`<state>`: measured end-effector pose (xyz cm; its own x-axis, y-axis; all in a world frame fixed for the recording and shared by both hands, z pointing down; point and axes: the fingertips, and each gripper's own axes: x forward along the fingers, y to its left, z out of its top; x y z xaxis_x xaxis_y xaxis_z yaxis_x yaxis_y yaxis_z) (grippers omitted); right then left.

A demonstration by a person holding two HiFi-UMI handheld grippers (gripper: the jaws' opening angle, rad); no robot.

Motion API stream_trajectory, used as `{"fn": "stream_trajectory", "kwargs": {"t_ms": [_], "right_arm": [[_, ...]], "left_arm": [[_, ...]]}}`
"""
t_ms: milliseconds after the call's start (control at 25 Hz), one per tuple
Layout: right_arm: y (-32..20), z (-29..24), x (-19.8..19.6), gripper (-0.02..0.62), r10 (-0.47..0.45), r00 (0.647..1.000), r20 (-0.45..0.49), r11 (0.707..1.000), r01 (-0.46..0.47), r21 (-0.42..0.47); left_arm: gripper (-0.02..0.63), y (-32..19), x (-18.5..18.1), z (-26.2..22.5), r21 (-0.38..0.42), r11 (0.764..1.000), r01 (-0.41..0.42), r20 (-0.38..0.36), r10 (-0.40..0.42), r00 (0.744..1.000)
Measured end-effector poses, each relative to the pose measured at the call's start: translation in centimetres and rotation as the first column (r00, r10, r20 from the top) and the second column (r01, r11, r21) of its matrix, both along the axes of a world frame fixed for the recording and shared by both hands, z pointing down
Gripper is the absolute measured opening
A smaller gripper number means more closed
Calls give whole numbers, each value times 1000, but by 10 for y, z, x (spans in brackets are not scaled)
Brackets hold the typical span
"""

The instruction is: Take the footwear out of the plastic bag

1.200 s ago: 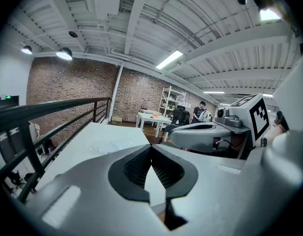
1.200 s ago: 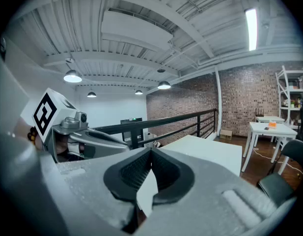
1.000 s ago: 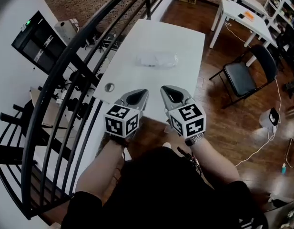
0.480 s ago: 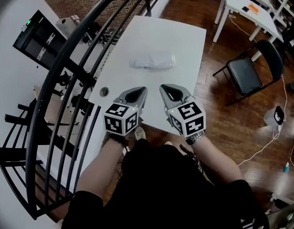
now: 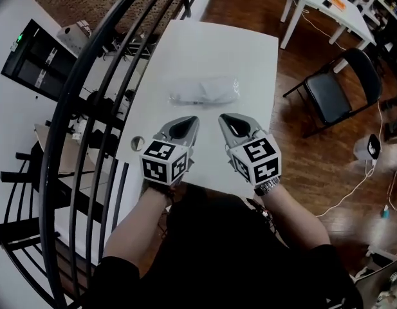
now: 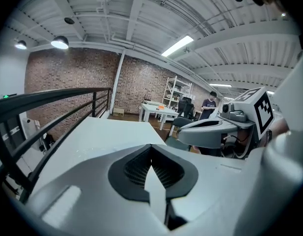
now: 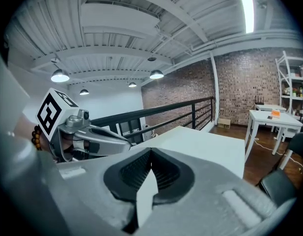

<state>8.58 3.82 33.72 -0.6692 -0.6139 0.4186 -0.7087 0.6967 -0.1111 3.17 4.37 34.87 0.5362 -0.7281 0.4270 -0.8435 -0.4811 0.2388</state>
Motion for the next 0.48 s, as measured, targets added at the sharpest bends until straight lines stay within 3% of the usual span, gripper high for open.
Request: {"fn": "stream_trajectory", "kwargs": {"t_ms": [480], "right_arm": [[-65,48,-44,-9,42,994,-99,994,-52,-97]], "left_arm": [[15,-70,-54,43,-78,997,-25,-34,22,999]]}}
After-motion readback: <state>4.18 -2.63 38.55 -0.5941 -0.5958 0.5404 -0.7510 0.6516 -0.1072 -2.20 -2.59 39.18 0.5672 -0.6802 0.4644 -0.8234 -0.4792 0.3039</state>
